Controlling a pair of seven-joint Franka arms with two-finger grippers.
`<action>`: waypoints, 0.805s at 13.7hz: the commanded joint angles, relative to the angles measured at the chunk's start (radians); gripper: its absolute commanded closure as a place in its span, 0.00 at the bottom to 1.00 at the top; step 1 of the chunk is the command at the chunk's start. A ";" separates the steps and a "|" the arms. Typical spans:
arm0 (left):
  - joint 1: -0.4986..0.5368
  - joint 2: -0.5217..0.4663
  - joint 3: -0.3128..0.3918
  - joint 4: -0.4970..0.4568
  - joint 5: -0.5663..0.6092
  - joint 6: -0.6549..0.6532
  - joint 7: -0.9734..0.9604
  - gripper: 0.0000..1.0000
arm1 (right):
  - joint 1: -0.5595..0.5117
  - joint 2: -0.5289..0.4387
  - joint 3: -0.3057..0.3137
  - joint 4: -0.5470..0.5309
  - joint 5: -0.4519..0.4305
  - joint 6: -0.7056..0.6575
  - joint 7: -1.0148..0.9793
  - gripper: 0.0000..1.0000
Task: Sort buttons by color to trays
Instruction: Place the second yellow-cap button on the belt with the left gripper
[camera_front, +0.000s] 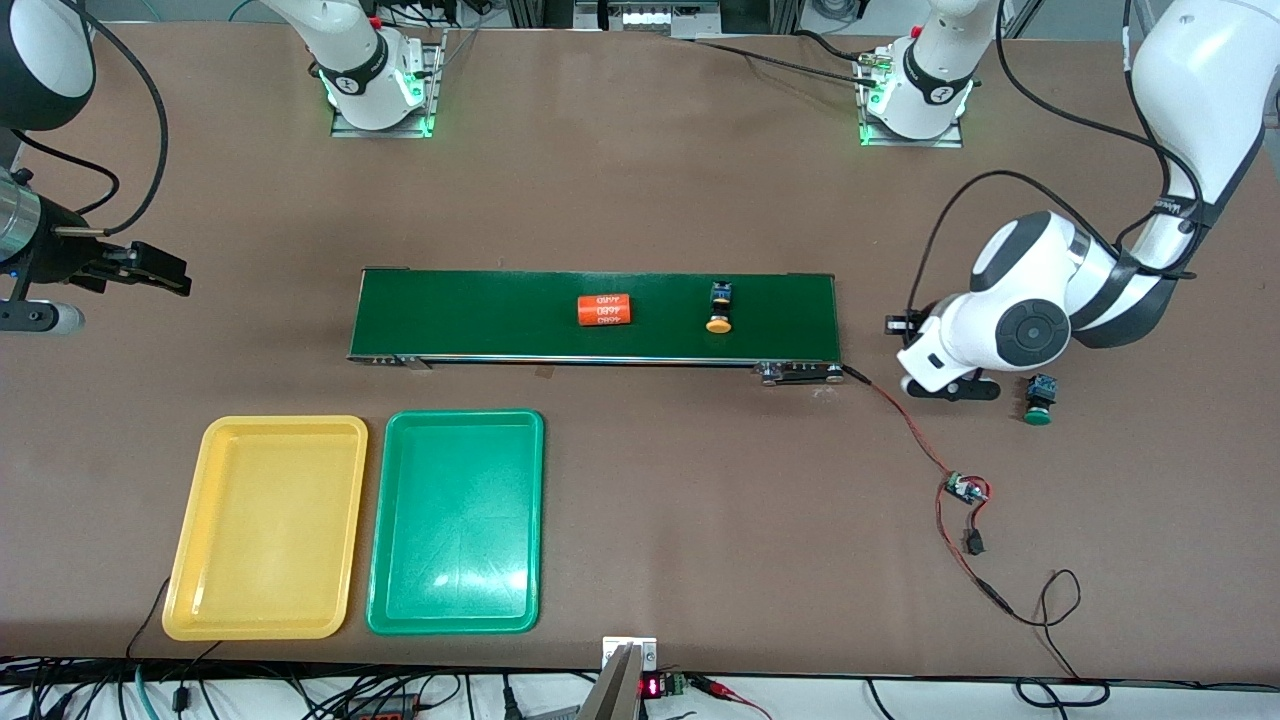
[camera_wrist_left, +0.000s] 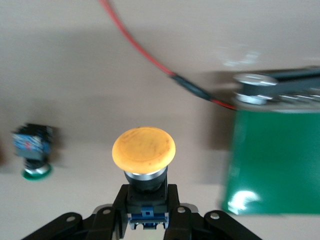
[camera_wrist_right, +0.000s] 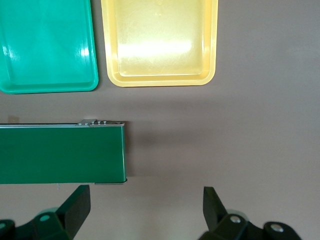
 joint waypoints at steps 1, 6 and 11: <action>-0.076 -0.001 -0.016 0.012 -0.048 -0.021 -0.081 0.68 | -0.004 0.005 0.003 -0.001 0.001 -0.002 0.015 0.00; -0.213 0.033 -0.005 -0.001 -0.044 0.046 -0.255 0.68 | -0.007 0.009 0.003 0.004 0.001 -0.002 0.013 0.00; -0.234 0.083 0.015 -0.009 -0.034 0.094 -0.251 0.60 | -0.010 0.032 0.000 0.007 0.001 0.003 0.013 0.00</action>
